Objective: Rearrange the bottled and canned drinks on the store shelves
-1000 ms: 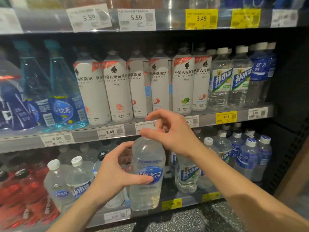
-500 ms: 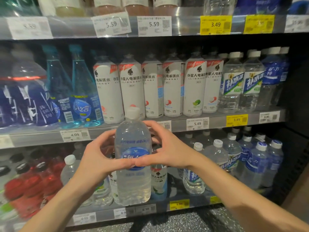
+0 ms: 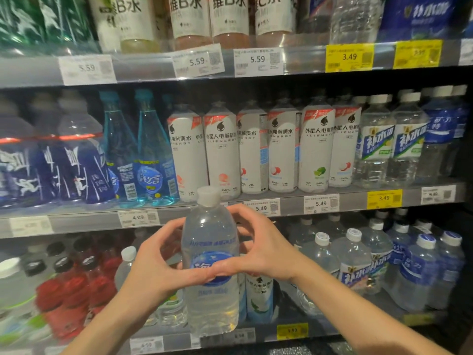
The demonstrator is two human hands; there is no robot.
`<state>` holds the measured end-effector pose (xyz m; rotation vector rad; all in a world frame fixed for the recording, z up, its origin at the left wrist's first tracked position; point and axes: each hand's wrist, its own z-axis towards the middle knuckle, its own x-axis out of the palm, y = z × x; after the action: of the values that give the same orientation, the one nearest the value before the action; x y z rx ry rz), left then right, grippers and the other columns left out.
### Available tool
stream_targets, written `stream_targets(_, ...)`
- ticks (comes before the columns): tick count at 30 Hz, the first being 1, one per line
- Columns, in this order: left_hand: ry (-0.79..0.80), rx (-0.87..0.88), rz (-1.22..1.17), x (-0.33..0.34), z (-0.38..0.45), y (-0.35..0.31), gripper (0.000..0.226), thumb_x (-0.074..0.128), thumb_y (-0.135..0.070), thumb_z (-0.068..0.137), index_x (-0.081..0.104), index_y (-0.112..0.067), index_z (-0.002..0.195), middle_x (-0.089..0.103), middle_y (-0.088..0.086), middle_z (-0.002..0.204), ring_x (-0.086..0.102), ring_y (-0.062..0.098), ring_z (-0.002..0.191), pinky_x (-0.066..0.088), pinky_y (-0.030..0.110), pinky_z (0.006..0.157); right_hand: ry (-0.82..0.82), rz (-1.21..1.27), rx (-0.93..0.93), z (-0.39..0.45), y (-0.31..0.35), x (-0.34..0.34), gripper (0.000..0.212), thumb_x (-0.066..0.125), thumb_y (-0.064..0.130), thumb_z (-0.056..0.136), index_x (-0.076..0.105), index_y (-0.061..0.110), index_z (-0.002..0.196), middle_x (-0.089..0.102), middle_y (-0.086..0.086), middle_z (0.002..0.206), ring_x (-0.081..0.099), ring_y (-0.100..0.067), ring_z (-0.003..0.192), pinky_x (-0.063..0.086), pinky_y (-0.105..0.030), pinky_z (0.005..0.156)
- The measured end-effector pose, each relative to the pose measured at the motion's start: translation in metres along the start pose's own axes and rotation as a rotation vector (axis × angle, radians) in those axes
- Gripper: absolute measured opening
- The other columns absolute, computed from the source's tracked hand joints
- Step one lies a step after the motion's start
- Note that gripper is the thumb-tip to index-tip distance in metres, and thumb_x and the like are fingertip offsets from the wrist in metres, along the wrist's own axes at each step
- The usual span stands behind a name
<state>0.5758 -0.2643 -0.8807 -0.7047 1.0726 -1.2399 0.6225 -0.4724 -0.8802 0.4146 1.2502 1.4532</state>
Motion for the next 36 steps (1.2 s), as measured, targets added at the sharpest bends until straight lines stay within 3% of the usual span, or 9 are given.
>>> stream_targets(5,0.102,-0.022,-0.039,-0.017,0.001,0.006,0.075,0.093,-0.033,0.047,0.067,-0.038,0.117,0.074,0.0,0.117,0.071,0.018,0.108,0.057,0.028,0.086,-0.104,-0.007,-0.06,0.008,0.003,0.017,0.074,0.089,0.042,0.06,0.059,0.023,0.124,0.068,0.012,0.118,0.067,-0.012,0.112,0.057,-0.044,0.093)
stream_targets(12,0.344,-0.072,0.101,-0.051,0.0,0.019,0.089,0.08,-0.025,0.058,0.05,-0.034,0.142,0.062,-0.011,0.139,0.055,0.011,0.132,0.039,0.041,0.113,-0.134,-0.008,-0.051,0.013,0.002,0.033,0.069,0.088,0.048,0.056,0.061,0.022,0.113,0.07,0.009,0.109,0.069,-0.015,0.102,0.061,-0.046,0.08)
stream_targets(16,0.031,0.051,0.493,-0.074,-0.001,0.051,0.056,0.056,-0.062,0.077,0.057,-0.047,0.131,0.051,-0.025,0.144,0.044,-0.002,0.136,0.037,0.045,0.116,-0.146,-0.01,-0.044,0.015,0.002,0.037,0.069,0.089,0.047,0.055,0.061,0.021,0.112,0.071,0.008,0.107,0.07,-0.015,0.1,0.062,-0.043,0.079)
stream_targets(19,0.069,0.018,0.905,-0.088,-0.001,0.086,0.092,0.018,-0.09,0.079,0.032,-0.039,0.153,0.009,-0.017,0.167,0.006,0.007,0.154,0.011,0.04,0.126,-0.143,-0.023,-0.049,0.018,0.003,0.041,0.071,0.089,0.048,0.054,0.061,0.021,0.114,0.07,0.007,0.109,0.07,-0.016,0.101,0.061,-0.046,0.079)
stream_targets(21,0.17,-0.078,1.024,-0.09,-0.003,0.106,0.11,0.009,-0.099,0.068,0.019,-0.037,0.158,-0.002,-0.014,0.167,0.001,0.011,0.155,0.007,0.035,0.126,-0.141,-0.03,-0.054,0.02,0.003,0.044,0.071,0.089,0.048,0.054,0.062,0.021,0.114,0.07,0.008,0.109,0.07,-0.015,0.101,0.061,-0.046,0.078)
stream_targets(27,0.093,-0.136,0.93,-0.087,-0.004,0.128,0.07,0.065,-0.066,0.081,0.04,-0.042,0.142,0.045,-0.022,0.148,0.057,0.002,0.121,0.049,0.038,0.102,-0.149,-0.05,-0.058,0.023,0.0,0.051,0.069,0.089,0.047,0.055,0.062,0.02,0.113,0.07,0.009,0.107,0.069,-0.017,0.099,0.06,-0.048,0.076)
stream_targets(30,-0.053,-0.151,0.898,-0.088,-0.001,0.126,0.055,0.078,-0.055,0.076,0.048,-0.041,0.119,0.058,-0.019,0.128,0.061,0.007,0.114,0.053,0.039,0.091,-0.174,-0.055,-0.046,0.025,-0.007,0.05,0.069,0.09,0.048,0.054,0.062,0.022,0.112,0.071,0.008,0.106,0.069,-0.018,0.098,0.06,-0.05,0.075)
stream_targets(33,-0.137,-0.146,0.842,-0.087,0.003,0.125,0.063,0.086,-0.048,0.07,0.043,-0.037,0.115,0.056,-0.016,0.12,0.059,0.011,0.114,0.052,0.037,0.086,-0.24,-0.022,-0.04,0.028,-0.014,0.047,0.069,0.089,0.047,0.052,0.062,0.024,0.112,0.072,0.008,0.103,0.069,-0.016,0.094,0.06,-0.051,0.074)
stream_targets(36,-0.113,-0.184,0.778,-0.085,0.008,0.126,0.098,0.09,-0.046,0.065,0.034,-0.03,0.143,0.047,-0.01,0.143,0.053,0.011,0.123,0.05,0.037,0.095,-0.319,0.015,-0.048,0.031,-0.023,0.042,0.066,0.087,0.047,0.051,0.062,0.02,0.106,0.073,0.005,0.098,0.071,-0.018,0.089,0.061,-0.05,0.074)
